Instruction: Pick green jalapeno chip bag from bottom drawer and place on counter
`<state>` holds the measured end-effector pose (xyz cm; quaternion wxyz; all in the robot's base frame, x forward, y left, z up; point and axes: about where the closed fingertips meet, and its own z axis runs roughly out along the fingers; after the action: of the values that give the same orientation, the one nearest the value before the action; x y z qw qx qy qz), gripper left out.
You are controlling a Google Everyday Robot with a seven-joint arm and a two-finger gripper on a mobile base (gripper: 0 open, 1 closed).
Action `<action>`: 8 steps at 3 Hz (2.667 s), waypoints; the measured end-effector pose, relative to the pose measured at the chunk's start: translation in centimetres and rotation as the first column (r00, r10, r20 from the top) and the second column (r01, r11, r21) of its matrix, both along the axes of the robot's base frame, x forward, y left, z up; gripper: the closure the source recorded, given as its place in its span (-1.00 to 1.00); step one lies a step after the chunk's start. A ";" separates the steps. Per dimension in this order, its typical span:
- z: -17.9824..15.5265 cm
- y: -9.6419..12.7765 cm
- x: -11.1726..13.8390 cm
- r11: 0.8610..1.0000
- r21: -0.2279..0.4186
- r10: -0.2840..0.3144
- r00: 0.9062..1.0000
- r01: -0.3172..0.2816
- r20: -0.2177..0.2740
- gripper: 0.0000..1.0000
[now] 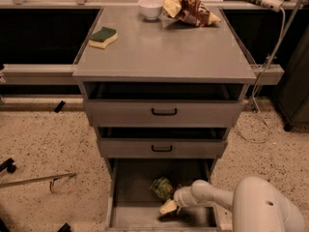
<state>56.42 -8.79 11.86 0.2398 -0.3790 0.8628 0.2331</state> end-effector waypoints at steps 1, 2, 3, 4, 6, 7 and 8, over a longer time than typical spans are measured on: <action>-0.8 1.1 -0.8 1.000 -0.002 0.019 1.000 -0.019 -0.014 -0.62; -0.8 1.1 -0.8 1.000 -0.002 0.019 1.000 -0.019 -0.014 -0.16; -0.2 1.1 -0.8 1.000 -0.002 0.019 1.000 -0.019 -0.014 0.30; 5.2 1.0 -0.8 0.995 0.084 0.056 0.998 -0.058 0.034 0.77; 21.3 -1.6 -2.4 0.973 0.194 0.083 0.974 -0.125 0.211 1.00; 20.6 -1.5 -2.3 0.974 0.192 0.085 0.975 -0.125 0.203 1.00; 21.2 -1.8 -2.5 0.976 0.191 0.067 0.976 -0.108 0.208 1.00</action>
Offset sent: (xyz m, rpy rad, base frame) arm -0.0077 0.0100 -0.0073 -0.0019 0.0131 0.0174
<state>53.91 -10.60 33.03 0.3519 -0.4123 0.7886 0.2904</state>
